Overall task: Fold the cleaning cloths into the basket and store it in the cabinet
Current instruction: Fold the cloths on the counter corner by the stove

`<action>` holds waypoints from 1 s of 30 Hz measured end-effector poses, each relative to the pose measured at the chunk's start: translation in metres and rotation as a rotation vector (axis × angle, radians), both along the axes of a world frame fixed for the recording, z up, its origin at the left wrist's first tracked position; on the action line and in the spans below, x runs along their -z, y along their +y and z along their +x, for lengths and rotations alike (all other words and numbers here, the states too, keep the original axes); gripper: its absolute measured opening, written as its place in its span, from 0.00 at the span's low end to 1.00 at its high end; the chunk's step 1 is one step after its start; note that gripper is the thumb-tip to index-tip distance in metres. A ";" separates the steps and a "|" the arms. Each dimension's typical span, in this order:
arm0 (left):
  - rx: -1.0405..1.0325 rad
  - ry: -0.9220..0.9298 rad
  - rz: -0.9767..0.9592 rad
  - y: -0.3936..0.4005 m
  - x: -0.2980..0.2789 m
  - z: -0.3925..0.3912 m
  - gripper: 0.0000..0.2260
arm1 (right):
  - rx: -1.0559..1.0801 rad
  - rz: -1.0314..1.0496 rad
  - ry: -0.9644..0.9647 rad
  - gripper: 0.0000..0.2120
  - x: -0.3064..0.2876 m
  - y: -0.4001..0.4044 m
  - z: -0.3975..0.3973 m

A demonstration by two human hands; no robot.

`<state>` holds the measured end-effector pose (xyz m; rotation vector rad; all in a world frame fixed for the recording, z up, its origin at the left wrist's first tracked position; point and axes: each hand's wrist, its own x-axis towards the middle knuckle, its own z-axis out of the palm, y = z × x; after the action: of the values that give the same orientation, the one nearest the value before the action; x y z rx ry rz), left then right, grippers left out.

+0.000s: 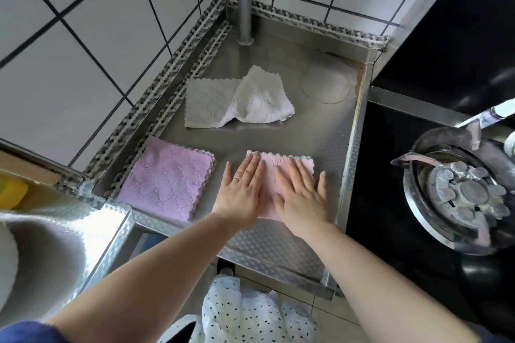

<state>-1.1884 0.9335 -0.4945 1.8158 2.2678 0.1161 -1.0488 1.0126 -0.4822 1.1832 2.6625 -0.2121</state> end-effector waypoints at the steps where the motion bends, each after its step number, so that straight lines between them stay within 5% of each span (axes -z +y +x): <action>1: 0.003 -0.011 -0.003 -0.001 0.000 0.000 0.25 | 0.000 -0.008 -0.001 0.35 0.001 0.001 0.004; 6: 0.003 -0.122 -0.053 0.002 -0.009 -0.001 0.28 | 0.028 -0.051 0.004 0.31 -0.009 0.007 0.011; 10: -0.252 -0.626 0.120 -0.002 -0.030 -0.007 0.30 | 0.289 -0.151 0.374 0.27 -0.026 0.015 0.016; 14: -0.570 -1.063 0.151 -0.006 -0.057 -0.007 0.19 | 0.660 -0.497 0.581 0.22 -0.034 0.022 0.029; 17: -0.751 -1.089 0.056 -0.002 -0.056 -0.013 0.16 | 0.748 -0.600 0.556 0.20 -0.032 0.024 0.030; 20: -0.705 -1.077 -0.015 0.003 -0.057 -0.015 0.04 | 0.827 -0.648 0.637 0.19 -0.033 0.024 0.026; 30: -0.901 -1.285 0.102 -0.017 -0.066 -0.020 0.04 | 1.016 -0.931 0.932 0.21 -0.036 0.011 0.006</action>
<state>-1.2087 0.9166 -0.4285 0.2593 1.7750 1.1423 -1.0432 1.0234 -0.4464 2.1326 1.5663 -2.2558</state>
